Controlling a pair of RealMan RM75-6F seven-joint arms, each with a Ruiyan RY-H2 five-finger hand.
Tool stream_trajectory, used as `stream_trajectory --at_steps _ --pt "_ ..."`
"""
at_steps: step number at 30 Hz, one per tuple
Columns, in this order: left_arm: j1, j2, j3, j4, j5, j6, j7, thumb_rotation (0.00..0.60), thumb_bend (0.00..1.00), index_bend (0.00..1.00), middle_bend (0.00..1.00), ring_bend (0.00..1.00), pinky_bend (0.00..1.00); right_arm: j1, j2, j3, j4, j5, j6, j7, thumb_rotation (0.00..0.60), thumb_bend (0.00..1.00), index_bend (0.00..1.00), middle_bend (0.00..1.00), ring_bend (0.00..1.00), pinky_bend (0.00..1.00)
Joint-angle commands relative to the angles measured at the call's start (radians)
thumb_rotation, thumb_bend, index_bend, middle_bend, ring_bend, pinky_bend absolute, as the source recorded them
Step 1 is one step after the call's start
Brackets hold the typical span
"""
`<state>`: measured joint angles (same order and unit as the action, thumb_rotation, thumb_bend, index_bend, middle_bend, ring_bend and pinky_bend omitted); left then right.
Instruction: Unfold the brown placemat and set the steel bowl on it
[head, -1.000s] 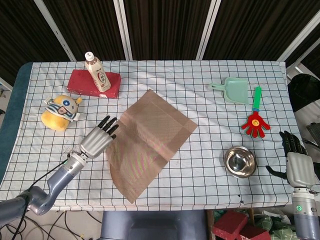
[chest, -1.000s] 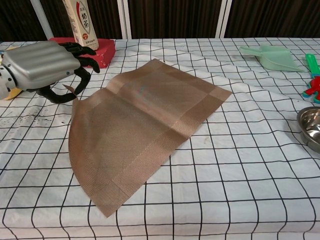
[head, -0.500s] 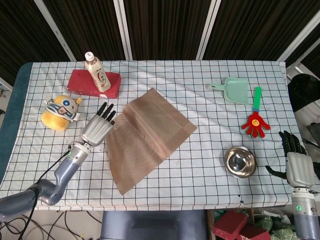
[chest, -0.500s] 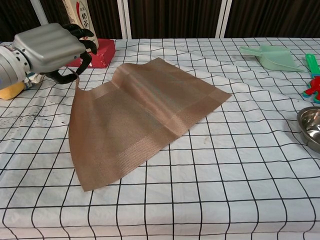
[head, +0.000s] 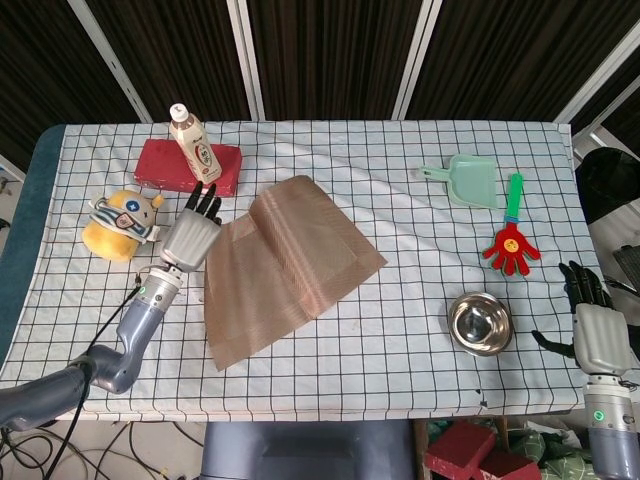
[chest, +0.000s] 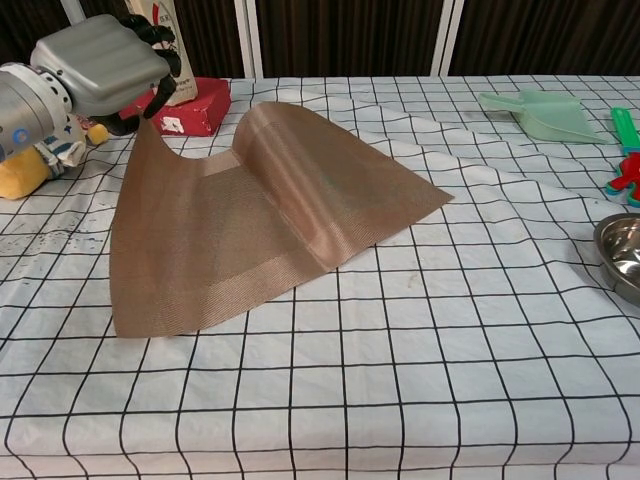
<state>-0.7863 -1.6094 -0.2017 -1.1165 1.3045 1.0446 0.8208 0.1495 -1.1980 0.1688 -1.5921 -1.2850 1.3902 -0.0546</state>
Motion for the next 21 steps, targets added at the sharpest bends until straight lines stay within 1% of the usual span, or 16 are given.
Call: stream_trajectory --at_steps 1,6,8,11,12,15,16,18,21 --pt "0.013 0.006 -0.01 0.004 -0.038 0.013 0.022 0.6 0.38 0.67 0.21 0.05 0.1 0.0 0.0 -0.001 0.0 -0.002 0.0 -0.001 0.6 0.07 0.08 0.02 0.01 0.18" --pt "0.032 0.039 0.002 -0.013 -0.043 0.026 -0.003 0.6 0.38 0.67 0.21 0.05 0.1 0.0 -0.001 -0.003 -0.002 -0.004 0.0 -0.004 0.6 0.07 0.08 0.02 0.01 0.18" --pt "0.037 0.049 0.007 -0.012 -0.041 0.03 -0.014 0.6 0.36 0.65 0.2 0.05 0.09 0.0 -0.003 -0.003 -0.002 -0.004 0.0 -0.006 0.6 0.07 0.08 0.02 0.01 0.18" --pt "0.046 0.059 0.006 -0.017 -0.051 0.035 -0.039 0.6 0.23 0.52 0.17 0.05 0.07 0.001 -0.004 -0.004 -0.003 -0.005 0.001 -0.01 0.6 0.07 0.08 0.02 0.01 0.18" --pt "0.05 0.063 0.006 -0.022 -0.053 0.037 -0.051 0.6 0.17 0.45 0.15 0.04 0.06 0.0 -0.004 -0.005 -0.003 -0.005 0.0 -0.012 0.6 0.07 0.08 0.02 0.01 0.18" --pt "0.06 0.074 0.006 -0.044 -0.048 0.051 -0.086 0.6 0.05 0.3 0.11 0.04 0.05 0.001 -0.003 -0.005 -0.004 -0.004 -0.001 -0.013 0.6 0.07 0.08 0.02 0.01 0.18" --pt "0.065 0.079 0.006 -0.054 -0.045 0.06 -0.1 0.6 0.03 0.24 0.1 0.04 0.04 0.001 -0.003 -0.005 -0.004 -0.004 -0.001 -0.013 0.6 0.07 0.08 0.02 0.01 0.18" --pt "0.078 0.091 0.003 -0.082 -0.038 0.082 -0.14 0.6 0.02 0.2 0.09 0.03 0.03 0.001 -0.003 -0.004 -0.004 -0.005 0.0 -0.012 0.6 0.07 0.08 0.02 0.01 0.18" --pt "0.107 0.119 0.002 -0.142 -0.031 0.121 -0.204 0.6 0.02 0.19 0.09 0.03 0.03 0.001 -0.002 -0.006 -0.004 -0.009 0.0 -0.008 0.6 0.07 0.08 0.02 0.01 0.18"
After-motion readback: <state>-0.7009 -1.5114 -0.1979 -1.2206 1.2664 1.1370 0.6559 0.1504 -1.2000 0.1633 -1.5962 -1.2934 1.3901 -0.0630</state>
